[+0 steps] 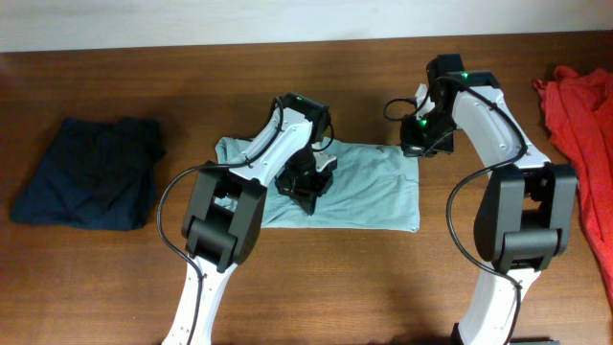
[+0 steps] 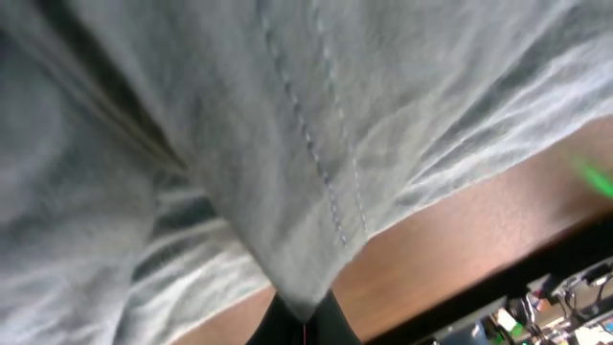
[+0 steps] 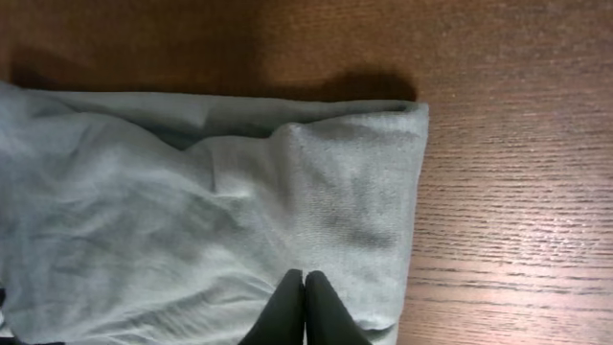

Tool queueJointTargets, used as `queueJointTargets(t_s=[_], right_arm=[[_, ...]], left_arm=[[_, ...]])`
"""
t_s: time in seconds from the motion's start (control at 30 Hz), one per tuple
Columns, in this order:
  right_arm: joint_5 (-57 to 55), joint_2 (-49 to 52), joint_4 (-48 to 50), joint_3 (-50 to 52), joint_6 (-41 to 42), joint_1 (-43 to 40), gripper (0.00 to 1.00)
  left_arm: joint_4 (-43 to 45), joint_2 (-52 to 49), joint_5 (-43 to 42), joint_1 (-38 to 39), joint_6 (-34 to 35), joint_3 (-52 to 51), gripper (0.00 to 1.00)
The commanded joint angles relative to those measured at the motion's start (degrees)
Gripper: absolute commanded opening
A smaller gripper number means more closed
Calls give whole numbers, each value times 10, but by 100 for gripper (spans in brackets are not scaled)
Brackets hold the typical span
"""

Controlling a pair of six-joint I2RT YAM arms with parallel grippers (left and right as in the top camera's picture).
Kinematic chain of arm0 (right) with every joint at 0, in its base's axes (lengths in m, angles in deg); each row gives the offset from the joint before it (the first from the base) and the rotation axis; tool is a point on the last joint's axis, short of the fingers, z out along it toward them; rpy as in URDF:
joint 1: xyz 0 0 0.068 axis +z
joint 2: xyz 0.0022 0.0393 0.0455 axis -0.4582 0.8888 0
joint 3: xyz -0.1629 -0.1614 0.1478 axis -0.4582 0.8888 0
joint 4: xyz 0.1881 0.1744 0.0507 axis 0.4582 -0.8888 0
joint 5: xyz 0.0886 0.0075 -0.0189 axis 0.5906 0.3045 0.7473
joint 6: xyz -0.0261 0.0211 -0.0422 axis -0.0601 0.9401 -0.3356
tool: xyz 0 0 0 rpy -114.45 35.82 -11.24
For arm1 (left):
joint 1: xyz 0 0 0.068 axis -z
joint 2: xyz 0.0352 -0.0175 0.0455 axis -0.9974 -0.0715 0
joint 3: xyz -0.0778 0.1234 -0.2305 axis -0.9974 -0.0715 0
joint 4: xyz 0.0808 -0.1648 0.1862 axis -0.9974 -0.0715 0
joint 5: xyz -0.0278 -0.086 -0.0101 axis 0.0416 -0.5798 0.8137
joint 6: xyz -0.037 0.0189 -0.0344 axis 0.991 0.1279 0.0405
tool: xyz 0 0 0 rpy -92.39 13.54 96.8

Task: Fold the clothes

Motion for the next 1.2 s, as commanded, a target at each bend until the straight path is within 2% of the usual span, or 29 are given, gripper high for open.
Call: queueJointTargets(t_s=[0.0, 0.2, 0.33, 0.57, 0.67, 0.7, 0.73, 0.87, 1.0, 1.17], right_arm=[[-4, 27, 15, 34, 17, -1, 4], [-9, 37, 120, 108, 22, -4, 4], [-85, 37, 196, 161, 60, -13, 4], [-88, 37, 209, 166, 59, -25, 4], [-86, 37, 203, 166, 56, -26, 5], [-86, 37, 197, 166, 43, -27, 10], [-86, 36, 190, 165, 43, -29, 11], [-27, 29, 149, 136, 10, -48, 20], [125, 7, 104, 101, -83, -65, 35], [196, -34, 60, 92, -123, -66, 39]], left_arm=[[1, -2, -8, 3, 1, -2, 1], [-12, -2, -8, 3, 1, -2, 1], [-47, -2, 10, 3, 1, -2, 1], [-81, -2, 25, 3, -10, -2, 1], [-72, -2, 31, 3, -9, -2, 18], [-66, -2, 31, 3, -5, -2, 28], [-62, -2, 31, 3, -3, -2, 29], [-56, -1, 40, 0, -3, 0, 29], [-65, -1, 48, -9, -3, 21, 29], [-61, -1, 51, -22, -3, 84, 29]])
